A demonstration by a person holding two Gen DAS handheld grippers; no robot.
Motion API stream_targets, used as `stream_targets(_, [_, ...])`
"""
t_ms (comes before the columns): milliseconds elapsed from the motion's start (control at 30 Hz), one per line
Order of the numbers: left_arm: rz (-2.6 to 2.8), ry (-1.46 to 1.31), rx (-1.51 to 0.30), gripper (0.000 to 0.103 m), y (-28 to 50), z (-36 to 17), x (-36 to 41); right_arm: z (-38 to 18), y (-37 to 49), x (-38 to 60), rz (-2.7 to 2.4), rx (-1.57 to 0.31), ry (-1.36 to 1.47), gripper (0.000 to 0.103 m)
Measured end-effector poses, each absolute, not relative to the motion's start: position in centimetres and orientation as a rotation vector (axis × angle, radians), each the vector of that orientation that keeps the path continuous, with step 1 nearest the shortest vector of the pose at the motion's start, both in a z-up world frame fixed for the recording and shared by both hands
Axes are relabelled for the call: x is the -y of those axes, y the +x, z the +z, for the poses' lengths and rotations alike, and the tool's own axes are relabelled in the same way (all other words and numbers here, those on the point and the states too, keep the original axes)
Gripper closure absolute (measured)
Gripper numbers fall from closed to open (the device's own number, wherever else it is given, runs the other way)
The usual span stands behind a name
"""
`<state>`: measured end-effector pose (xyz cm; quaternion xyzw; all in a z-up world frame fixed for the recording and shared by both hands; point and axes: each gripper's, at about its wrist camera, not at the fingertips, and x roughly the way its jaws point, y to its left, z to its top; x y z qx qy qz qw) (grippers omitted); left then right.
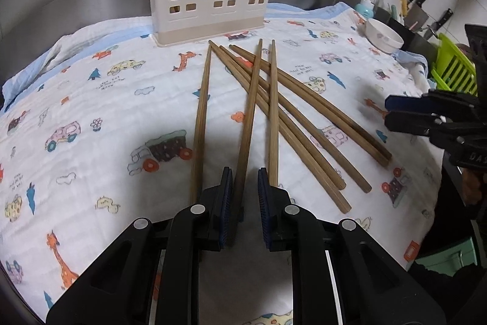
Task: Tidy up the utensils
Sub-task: 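Move both open tools back down to the chopsticks on the cloth, then close the left tool on a chopstick while the right tool grasps another chopstick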
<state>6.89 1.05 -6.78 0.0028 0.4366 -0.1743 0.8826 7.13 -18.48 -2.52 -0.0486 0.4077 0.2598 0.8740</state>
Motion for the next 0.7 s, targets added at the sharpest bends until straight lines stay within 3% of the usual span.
stream_targets(167, [-0.335, 0.026, -0.897, 0.087, 6.6, -6.9, -0.9, -3.5, 7.2, 18.4, 0.532, -0.867, -0.115, 0.070])
stream_targets(333, [-0.270, 0.072, -0.885, 0.094, 6.4, -6.8, -0.1, -4.8, 7.4, 18.5, 0.523, -0.891, -0.110, 0.071])
stream_targets(533, [-0.234, 0.009, -0.875, 0.098, 6.3, -6.6, -0.6, -5.7, 7.3, 18.8, 0.513, -0.895, -0.104, 0.078])
stream_targets(700, [-0.249, -0.005, -0.851, 0.098, 5.8, -5.8, -0.6, -5.5, 7.2, 18.9, 0.504, -0.885, -0.093, 0.090])
